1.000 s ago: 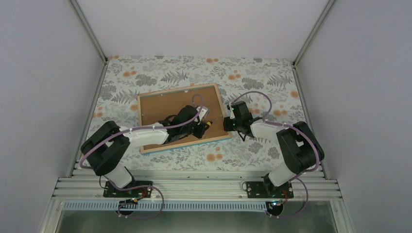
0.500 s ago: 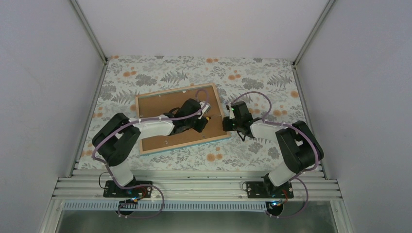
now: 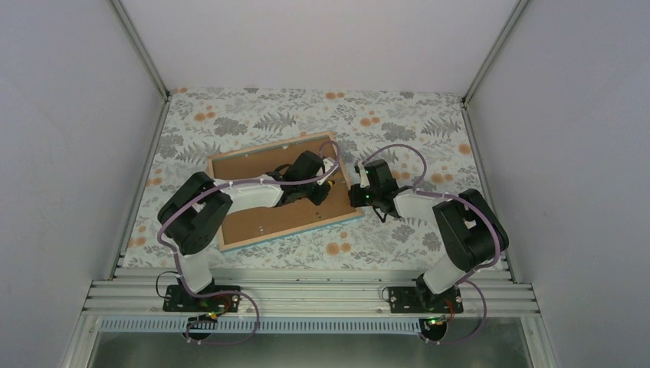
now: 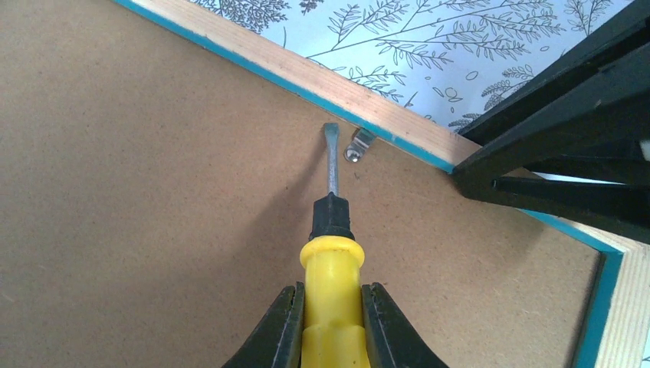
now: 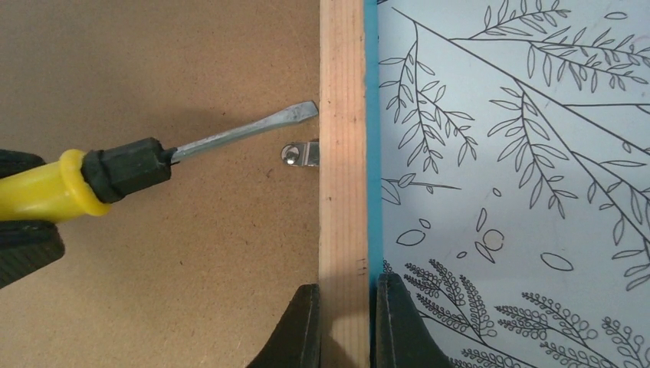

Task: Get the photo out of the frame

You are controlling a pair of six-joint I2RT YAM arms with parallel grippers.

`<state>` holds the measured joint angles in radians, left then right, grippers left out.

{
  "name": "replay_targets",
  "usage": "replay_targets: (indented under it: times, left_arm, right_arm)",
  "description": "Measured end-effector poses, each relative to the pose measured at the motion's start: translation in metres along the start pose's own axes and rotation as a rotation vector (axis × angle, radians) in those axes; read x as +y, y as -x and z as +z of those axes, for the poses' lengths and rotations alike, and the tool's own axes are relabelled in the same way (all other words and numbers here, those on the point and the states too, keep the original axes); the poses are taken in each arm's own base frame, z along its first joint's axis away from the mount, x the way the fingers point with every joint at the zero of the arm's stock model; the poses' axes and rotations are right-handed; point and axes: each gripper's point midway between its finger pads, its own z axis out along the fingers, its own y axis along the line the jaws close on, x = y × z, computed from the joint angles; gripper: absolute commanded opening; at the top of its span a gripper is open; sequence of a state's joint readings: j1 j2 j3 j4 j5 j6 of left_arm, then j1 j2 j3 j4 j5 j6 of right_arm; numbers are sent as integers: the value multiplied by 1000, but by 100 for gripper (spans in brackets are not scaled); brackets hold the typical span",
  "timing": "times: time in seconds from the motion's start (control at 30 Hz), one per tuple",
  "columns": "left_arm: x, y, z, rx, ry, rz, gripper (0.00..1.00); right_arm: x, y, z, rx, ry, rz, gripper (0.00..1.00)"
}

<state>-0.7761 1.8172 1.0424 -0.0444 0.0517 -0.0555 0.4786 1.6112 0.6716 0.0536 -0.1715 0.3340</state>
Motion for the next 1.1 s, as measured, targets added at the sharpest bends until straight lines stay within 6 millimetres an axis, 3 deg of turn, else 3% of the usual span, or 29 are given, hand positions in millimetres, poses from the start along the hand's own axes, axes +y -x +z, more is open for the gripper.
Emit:
replay_targets:
  times: [1.1]
  left_arm:
    - [-8,-2,-2,42,-38,127,2]
  right_arm:
    - [0,0,0,0,0,-1,4]
